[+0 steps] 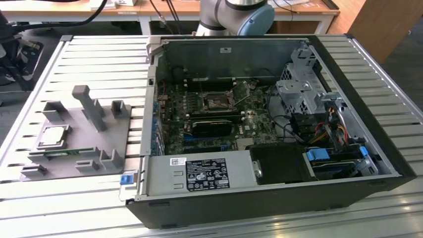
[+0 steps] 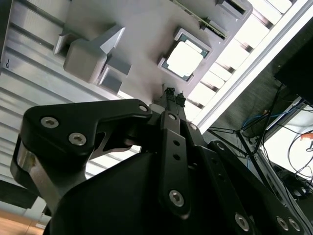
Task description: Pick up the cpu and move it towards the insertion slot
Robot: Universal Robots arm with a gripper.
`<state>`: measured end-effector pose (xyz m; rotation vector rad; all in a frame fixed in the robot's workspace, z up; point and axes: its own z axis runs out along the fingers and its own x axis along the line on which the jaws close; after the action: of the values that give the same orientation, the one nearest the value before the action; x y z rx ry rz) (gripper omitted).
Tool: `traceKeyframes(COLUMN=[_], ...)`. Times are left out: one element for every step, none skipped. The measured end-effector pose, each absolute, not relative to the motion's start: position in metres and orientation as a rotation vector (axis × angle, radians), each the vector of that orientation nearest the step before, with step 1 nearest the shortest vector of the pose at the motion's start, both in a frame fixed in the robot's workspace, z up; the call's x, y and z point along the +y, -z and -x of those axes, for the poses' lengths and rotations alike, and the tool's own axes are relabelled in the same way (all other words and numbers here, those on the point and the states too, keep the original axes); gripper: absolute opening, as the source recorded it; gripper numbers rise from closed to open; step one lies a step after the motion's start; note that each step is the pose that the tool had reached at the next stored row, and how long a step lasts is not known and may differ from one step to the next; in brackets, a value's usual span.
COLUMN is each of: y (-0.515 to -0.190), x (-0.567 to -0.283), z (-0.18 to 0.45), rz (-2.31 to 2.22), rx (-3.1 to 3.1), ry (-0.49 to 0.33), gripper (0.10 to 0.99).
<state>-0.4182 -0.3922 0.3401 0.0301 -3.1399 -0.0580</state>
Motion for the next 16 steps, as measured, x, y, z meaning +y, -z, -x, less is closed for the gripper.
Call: traceKeyframes(y=[-0.339,-0.338,-0.337,-0.337,-0.336,-0.335,-0.335,-0.334,-0.333,-0.332,-0.332,-0.331,-0.331,-0.330,-0.330,-0.329], x=[-0.392,-0.392,-0.392,-0.393,-0.393,-0.393,-0.392,-0.393,-0.393,-0.393,-0.392,-0.393,-0.393,-0.393,-0.393,-0.393], z=[0.419,0.419,0.420,0.420,0.421,0.421,0.422,0.422,0.422,0.422,0.422,0.422,0.422,0.422,0.422,0.422], rz=[-0.030,-0.030,-0.030,-0.030,-0.030,-0.030,-0.030,-0.030,-0.031,-0.030,-0.030,-0.030,-0.030,-0.030,-0.030,-0.030], rx=[-3.140,-3.140,-3.140,-3.140,-3.140,-3.140,-3.140,-3.140,-3.140,-3.140,-3.140,-3.140,-3.140,-3.140,-3.140,-3.140], ry=[0.058,0.058,0.058,0.058,0.058,0.058,0.058,0.058,0.058,0.058,0.058,0.058,0.058,0.058,0.058,0.058], gripper=[0.106,0.106,0.106,0.106,0.106,0.106,0.106,0.106,0.106,0.106,0.106,0.106,0.106,0.106,0.106,0.106])
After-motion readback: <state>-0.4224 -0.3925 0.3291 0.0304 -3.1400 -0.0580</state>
